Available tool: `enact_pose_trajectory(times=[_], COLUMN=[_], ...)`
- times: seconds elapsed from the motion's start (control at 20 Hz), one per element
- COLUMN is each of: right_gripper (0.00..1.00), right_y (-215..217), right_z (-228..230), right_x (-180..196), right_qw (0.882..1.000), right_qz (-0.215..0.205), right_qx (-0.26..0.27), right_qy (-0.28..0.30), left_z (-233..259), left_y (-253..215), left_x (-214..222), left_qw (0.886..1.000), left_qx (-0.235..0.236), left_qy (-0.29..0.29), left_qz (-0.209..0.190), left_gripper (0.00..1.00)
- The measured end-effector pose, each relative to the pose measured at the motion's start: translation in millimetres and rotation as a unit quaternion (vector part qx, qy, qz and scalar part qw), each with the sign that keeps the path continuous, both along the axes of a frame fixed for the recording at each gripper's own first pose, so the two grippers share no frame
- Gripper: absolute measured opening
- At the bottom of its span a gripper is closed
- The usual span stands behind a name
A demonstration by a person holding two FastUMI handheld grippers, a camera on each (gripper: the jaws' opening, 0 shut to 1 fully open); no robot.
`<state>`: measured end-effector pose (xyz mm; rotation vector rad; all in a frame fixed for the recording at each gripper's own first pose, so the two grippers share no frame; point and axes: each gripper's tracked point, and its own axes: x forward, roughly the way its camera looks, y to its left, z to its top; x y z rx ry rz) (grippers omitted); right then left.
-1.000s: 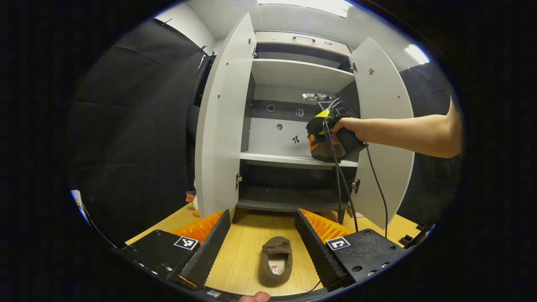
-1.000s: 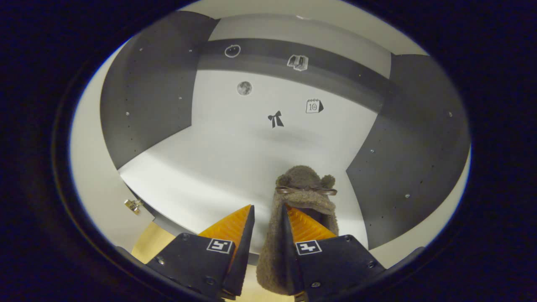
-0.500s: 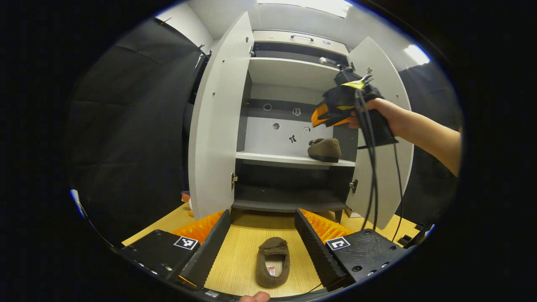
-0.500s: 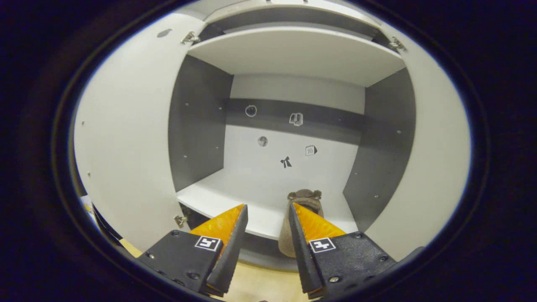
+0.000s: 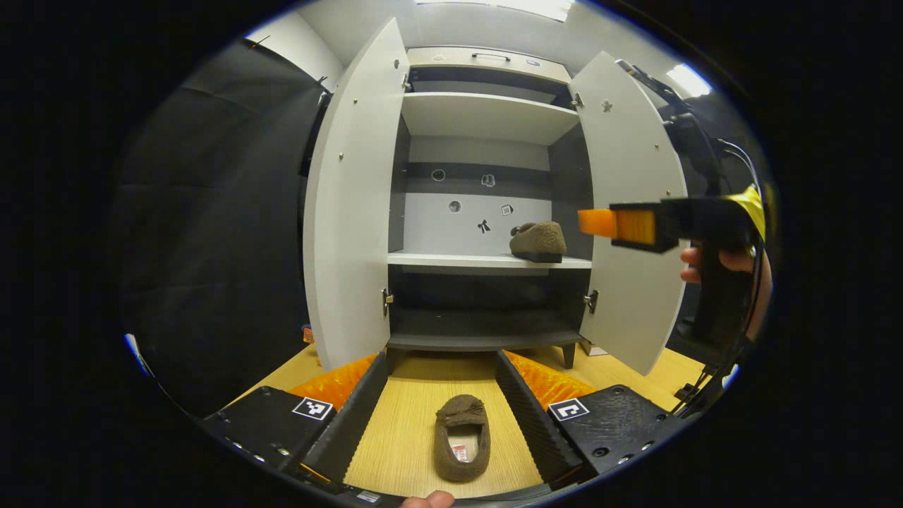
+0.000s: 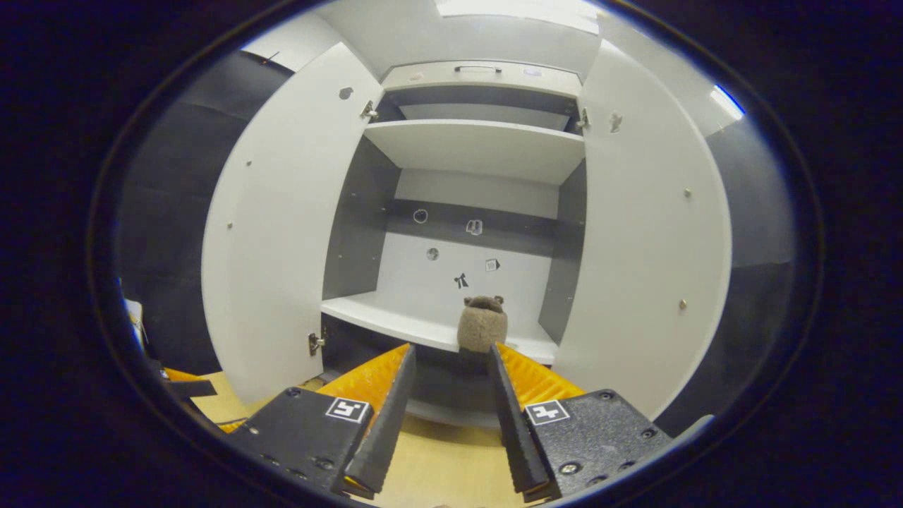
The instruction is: Grab one shoe with the right hand and put it into the shoe cabinet, grab the other shoe with the left hand and put it into the shoe cabinet; then close the right door with the right hand and the left door with the left hand.
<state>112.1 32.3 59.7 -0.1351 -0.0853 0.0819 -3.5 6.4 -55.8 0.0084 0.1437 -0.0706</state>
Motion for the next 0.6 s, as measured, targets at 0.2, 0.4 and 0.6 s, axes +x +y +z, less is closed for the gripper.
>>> enact_pose_trajectory(times=[0.2,0.4,0.6], right_gripper=[0.70,0.73,0.80], right_y=[-14,-28,-43], right_z=[-67,-128,-140], right_x=[-42,-64,-71], right_qw=[0.999,0.997,0.995], right_qz=[-0.024,-0.039,-0.047], right_qx=[0.028,0.039,0.054], right_qy=[0.021,0.057,0.069], left_z=[-9,-28,-45], left_y=[-4,-18,-32], left_x=[-6,-13,-14], left_qw=[1.000,0.998,0.996], left_qx=[0.016,0.026,0.021], left_qy=[0.019,0.050,0.073], left_qz=[-0.019,-0.041,-0.049], left_gripper=[0.95,0.95,0.94])
